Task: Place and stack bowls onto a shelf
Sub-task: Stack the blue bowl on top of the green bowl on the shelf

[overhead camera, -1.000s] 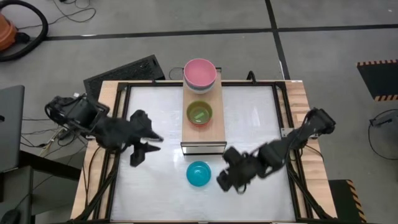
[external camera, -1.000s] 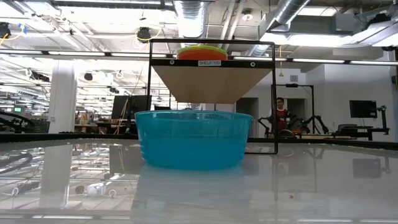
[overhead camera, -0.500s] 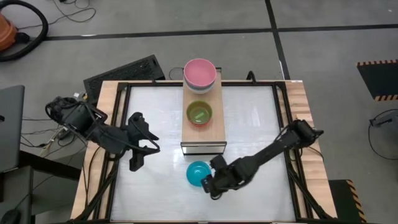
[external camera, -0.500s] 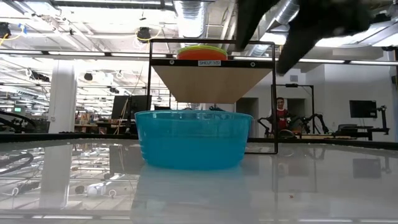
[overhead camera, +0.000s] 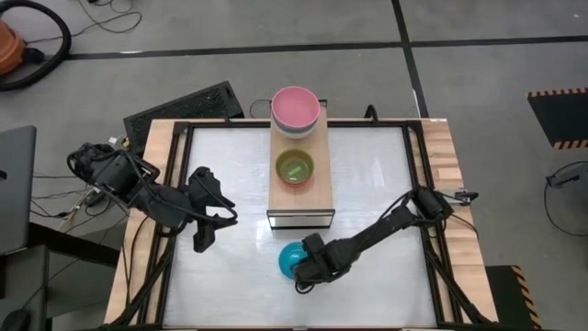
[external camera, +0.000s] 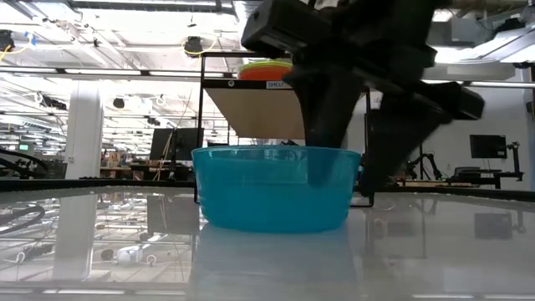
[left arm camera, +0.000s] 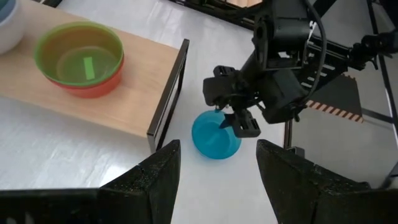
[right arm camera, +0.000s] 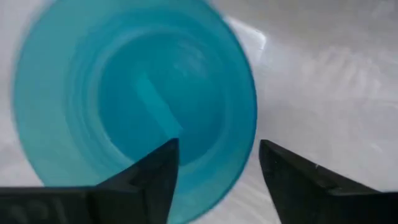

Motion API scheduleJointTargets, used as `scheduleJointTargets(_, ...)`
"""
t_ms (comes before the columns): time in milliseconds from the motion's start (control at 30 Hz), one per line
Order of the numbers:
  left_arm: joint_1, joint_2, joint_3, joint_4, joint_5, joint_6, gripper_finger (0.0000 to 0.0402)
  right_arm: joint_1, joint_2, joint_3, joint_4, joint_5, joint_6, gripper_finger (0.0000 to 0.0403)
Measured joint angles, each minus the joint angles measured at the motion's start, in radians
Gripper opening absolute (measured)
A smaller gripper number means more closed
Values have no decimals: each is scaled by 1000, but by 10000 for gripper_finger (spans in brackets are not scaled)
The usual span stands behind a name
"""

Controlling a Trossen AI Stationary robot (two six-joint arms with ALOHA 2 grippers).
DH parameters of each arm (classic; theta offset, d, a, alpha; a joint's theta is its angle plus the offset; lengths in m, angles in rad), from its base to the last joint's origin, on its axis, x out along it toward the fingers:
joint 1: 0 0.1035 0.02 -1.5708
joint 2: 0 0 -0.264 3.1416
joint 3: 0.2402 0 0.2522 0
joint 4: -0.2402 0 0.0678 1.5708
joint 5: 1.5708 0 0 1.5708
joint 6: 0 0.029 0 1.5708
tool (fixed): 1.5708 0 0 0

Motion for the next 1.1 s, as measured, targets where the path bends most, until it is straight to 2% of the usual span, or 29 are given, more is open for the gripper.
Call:
scheduleJointTargets(200, 0, 0, 0, 0, -23, 0, 194, -41, -3, 1, -10, 25, -6, 155)
scheduleJointTargets(367, 0, 0, 0, 0, -59, 27, 194, -55, 0, 1, -3, 15, -51, 29)
scheduleJointTargets(567, 1, 0, 0, 18, -119, 39, 194, -44, -52, 1, -19, 2, -77, 23)
scheduleJointTargets(833, 4, 0, 0, 19, -144, 52, 194, -2, -233, 1, -78, 109, -79, 23)
scheduleJointTargets(933, 5, 0, -1, 57, -153, 60, 194, 29, -332, 1, -88, 208, -79, 23)
scheduleJointTargets(1100, 9, 0, -1, 154, -166, 119, 194, 68, -492, 1, -118, 485, -80, 23)
